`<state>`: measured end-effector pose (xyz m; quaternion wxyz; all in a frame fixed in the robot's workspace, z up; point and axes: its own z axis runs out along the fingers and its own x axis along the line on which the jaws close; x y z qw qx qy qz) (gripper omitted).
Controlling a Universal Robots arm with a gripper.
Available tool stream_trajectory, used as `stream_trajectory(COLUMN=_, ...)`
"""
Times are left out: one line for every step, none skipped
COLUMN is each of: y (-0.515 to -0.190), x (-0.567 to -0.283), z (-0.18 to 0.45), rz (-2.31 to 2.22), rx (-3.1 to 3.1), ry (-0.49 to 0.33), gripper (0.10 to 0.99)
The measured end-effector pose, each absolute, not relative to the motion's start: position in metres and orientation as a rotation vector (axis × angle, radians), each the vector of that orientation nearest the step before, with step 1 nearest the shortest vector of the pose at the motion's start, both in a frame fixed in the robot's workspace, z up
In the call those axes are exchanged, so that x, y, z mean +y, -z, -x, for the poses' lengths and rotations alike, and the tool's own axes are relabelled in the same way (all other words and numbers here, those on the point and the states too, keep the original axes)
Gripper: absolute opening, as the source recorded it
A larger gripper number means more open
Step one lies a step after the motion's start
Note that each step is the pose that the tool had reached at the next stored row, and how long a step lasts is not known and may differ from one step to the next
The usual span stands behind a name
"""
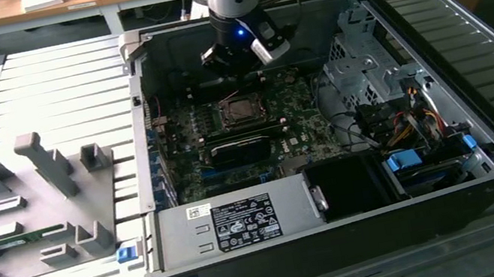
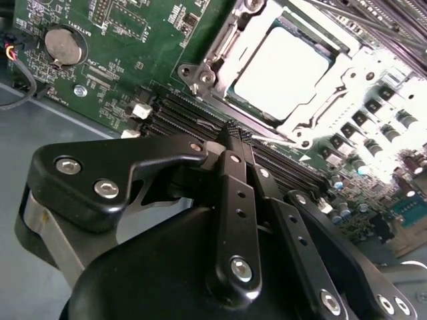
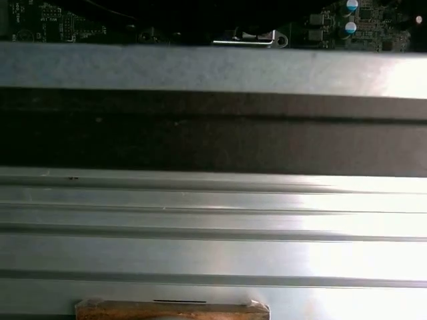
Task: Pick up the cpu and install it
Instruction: 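Install the first cpu locking lever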
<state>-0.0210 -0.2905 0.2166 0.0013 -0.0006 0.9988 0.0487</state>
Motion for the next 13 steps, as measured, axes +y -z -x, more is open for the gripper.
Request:
stream_trajectory(y=-0.216, x=-0.290, z=0.020, rz=0.002, rx=3.135, ry=-0.153, gripper=0.106)
stream_trajectory(y=-0.215, x=-0.290, z=0.020, rz=0.002, rx=3.135, ry=-0.153, gripper=0.106)
stream_trajectory(y=-0.214, x=-0.290, z=0.019, rz=0.002, rx=3.135, ry=-0.153, gripper=0.106)
stream_trajectory(y=-0.213, x=-0.290, z=0.018, rz=0.002, rx=3.136, ry=-0.153, gripper=0.106)
stream_trajectory(y=-0.212, x=-0.289, z=0.018, rz=0.002, rx=3.136, ry=-0.153, gripper=0.106)
stream_trajectory(y=-0.211, x=-0.289, z=0.018, rz=0.002, rx=3.136, ry=-0.153, gripper=0.106)
stream_trajectory(y=-0.210, x=-0.289, z=0.017, rz=0.002, rx=3.136, ry=-0.153, gripper=0.106)
stream_trajectory(y=-0.209, x=-0.289, z=0.017, rz=0.002, rx=3.136, ry=-0.153, gripper=0.106)
stream_trajectory(y=-0.208, x=-0.289, z=0.017, rz=0.002, rx=3.136, ry=-0.153, gripper=0.106)
stream_trajectory(y=-0.207, x=-0.289, z=0.016, rz=0.002, rx=3.137, ry=-0.153, gripper=0.106)
stream_trajectory(y=-0.205, x=-0.289, z=0.016, rz=0.002, rx=3.137, ry=-0.153, gripper=0.106)
stream_trajectory(y=-0.204, x=-0.289, z=0.016, rz=0.002, rx=3.137, ry=-0.153, gripper=0.106)
stream_trajectory(y=-0.204, x=-0.289, z=0.016, rz=0.002, rx=3.137, ry=-0.153, gripper=0.106)
